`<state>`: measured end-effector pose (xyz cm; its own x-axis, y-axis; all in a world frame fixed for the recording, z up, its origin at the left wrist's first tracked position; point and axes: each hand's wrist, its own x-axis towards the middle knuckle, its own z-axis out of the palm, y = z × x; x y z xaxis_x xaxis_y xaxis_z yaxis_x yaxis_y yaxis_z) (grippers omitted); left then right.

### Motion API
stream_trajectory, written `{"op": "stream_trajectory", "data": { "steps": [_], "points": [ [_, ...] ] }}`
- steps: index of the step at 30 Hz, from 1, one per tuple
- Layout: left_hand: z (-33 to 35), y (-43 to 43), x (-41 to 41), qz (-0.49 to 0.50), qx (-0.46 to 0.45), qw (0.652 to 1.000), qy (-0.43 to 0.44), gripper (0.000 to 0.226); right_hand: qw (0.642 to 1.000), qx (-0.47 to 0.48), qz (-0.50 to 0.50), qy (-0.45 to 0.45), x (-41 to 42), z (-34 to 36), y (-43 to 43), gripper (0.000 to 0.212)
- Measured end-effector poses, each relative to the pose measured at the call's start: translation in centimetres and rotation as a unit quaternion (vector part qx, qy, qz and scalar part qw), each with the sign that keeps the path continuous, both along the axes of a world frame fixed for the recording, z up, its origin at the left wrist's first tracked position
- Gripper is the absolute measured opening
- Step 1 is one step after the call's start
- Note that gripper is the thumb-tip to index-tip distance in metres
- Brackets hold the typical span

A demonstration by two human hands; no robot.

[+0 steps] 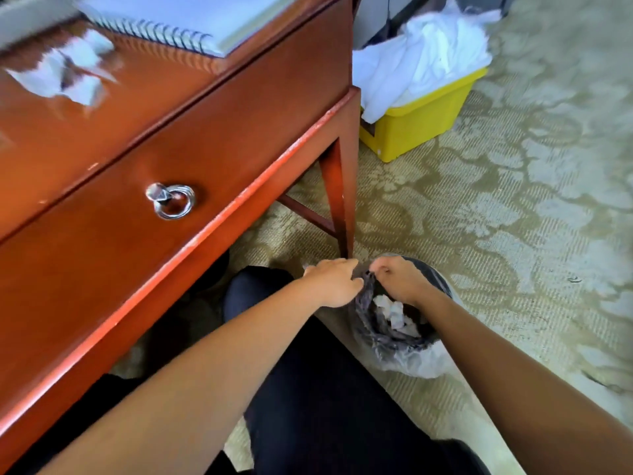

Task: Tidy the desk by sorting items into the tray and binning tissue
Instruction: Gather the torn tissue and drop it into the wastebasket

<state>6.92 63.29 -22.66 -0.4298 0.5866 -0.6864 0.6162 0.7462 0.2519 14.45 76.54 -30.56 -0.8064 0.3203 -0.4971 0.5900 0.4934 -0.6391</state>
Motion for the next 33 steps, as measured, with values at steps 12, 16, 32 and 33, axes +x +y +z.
{"op": "stream_trajectory", "data": {
  "steps": [12, 16, 32, 33],
  "points": [
    [16.4, -12.9, 1.4, -0.063, 0.035, 0.987, 0.145, 0.053, 0.960, 0.160, 0.212, 0.083, -2.1, 17.3, -8.0, 0.021],
    [21.4, -17.2, 2.2, -0.019, 0.071, 0.980, 0.183, 0.055, 0.932, 0.184, 0.270, 0.159, -2.2, 23.3, -12.1, 0.015],
    [24.9, -29.7, -3.9, 0.239, 0.132, 0.886, 0.374, 0.069, 0.830, 0.326, 0.251, 0.378, -13.3, 29.4, -25.4, 0.046],
    [24.1, -30.1, -4.7, 0.274, 0.139, 0.868, 0.389, 0.073, 0.834, 0.334, 0.246, 0.365, -14.4, 29.2, -25.7, 0.052]
  ]
}}
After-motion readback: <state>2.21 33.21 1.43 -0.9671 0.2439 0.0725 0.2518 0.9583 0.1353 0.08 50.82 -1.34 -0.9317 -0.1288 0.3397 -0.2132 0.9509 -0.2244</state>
